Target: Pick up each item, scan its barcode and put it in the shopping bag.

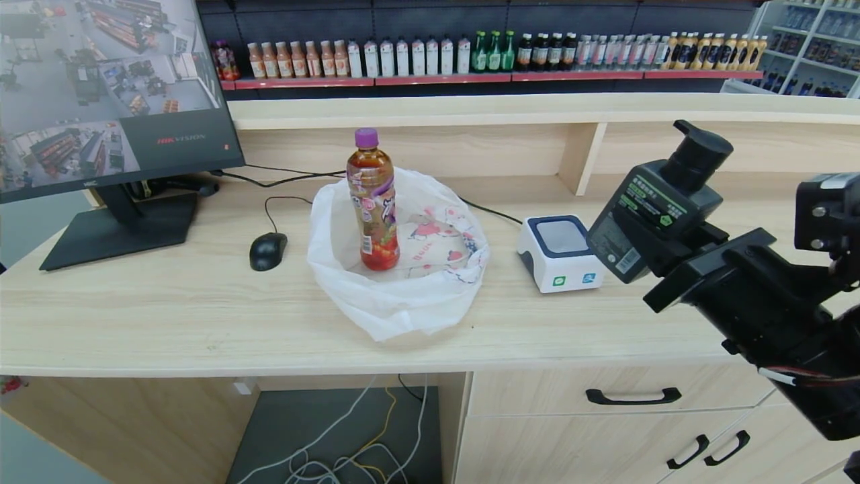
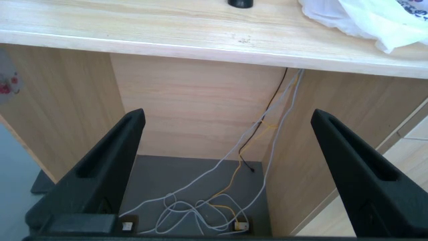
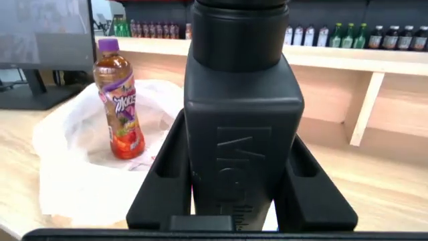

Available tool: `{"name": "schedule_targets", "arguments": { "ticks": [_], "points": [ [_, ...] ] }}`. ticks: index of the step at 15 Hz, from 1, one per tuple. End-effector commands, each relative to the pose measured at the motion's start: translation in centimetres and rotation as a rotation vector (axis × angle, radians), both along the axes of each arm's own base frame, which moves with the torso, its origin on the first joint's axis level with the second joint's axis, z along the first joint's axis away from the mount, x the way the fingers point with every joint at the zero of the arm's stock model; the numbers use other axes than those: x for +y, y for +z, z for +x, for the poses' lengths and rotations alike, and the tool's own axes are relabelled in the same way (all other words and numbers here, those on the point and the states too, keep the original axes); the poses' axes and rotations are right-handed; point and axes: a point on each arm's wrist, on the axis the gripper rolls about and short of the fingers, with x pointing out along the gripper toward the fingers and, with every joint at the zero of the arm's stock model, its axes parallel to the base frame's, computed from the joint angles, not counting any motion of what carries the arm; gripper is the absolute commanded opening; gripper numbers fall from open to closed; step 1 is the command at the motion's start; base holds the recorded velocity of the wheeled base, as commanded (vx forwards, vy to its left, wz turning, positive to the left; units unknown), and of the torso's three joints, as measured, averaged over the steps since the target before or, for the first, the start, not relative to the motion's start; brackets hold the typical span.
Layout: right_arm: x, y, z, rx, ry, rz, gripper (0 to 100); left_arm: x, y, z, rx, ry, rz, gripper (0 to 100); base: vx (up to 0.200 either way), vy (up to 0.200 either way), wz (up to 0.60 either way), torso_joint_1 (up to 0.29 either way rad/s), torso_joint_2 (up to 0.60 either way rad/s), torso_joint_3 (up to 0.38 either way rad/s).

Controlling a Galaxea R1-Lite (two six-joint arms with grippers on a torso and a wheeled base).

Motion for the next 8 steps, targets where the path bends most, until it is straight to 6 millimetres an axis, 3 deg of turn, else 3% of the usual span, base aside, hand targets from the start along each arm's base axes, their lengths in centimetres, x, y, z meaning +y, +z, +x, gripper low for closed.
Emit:
{"name": "schedule_targets", "arguments": {
  "ticks": [1,7,8],
  "points": [
    [0.4,-0.5,1.2,0.017,-0.007,-0.006,0,0.0,0.0,0.0,0.0,0.001,0.0,100,0.0,0.0,0.0,0.0,0.0,0.0],
    [0.4,-1.4,2.3,0.055,-0.023,-0.012,0,0.0,0.0,0.0,0.0,0.001,-0.003,100,0.0,0.0,0.0,0.0,0.0,0.0],
    [0.4,-1.5,2.2,0.06,-0.023,-0.015,0,0.0,0.0,0.0,0.0,0.001,-0.005,100,0.0,0.2,0.0,-0.002,0.0,0.002]
  ]
}}
